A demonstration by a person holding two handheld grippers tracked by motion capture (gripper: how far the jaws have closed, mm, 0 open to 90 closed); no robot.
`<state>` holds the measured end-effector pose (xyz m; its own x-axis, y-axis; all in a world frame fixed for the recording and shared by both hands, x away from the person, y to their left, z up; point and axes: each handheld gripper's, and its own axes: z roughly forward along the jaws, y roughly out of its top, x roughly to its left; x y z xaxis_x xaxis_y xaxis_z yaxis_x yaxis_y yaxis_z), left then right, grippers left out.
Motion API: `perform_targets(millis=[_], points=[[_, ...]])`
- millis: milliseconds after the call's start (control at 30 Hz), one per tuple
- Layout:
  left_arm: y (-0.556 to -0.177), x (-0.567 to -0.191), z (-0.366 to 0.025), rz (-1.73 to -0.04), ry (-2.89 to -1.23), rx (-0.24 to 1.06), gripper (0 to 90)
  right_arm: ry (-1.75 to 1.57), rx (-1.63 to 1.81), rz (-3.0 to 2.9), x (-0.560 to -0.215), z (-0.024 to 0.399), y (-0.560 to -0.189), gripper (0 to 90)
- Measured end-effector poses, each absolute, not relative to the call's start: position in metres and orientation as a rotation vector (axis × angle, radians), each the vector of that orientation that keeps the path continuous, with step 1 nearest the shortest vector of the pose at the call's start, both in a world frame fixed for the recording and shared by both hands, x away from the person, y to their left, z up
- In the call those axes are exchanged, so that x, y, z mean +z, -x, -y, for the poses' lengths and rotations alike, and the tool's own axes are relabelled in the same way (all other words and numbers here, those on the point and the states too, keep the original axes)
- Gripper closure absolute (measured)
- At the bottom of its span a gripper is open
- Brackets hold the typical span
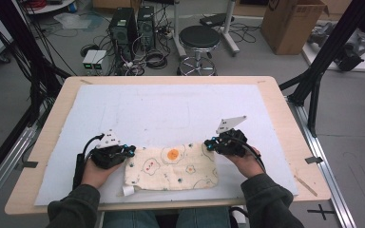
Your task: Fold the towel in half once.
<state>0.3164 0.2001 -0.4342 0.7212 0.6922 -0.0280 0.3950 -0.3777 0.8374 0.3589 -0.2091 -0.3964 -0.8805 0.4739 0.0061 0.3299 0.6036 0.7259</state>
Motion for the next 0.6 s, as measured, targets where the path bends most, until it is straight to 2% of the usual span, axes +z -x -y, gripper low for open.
perform_targets(millis=[167, 267, 433, 600], points=[[-0.322, -0.439, -0.2, -0.866, -2.026, 0.445, 86.8, -0.788, 1.092, -2.631, -0.407, 0.204, -0.374, 84.9], [-0.325, -0.442, -0.199, -0.888, -2.031, 0.449, 85.9, -0.815, 1.016, -2.634, -0.416, 0.199, -0.381, 72.9], [-0.325, -0.442, -0.2, -0.88, -2.034, 0.443, 85.0, -0.753, 1.118, -2.625, -0.41, 0.206, -0.379, 68.8], [-0.323, -0.44, -0.199, -0.856, -2.024, 0.406, 73.2, -0.605, 1.058, -2.697, -0.416, 0.204, -0.377, 65.5]])
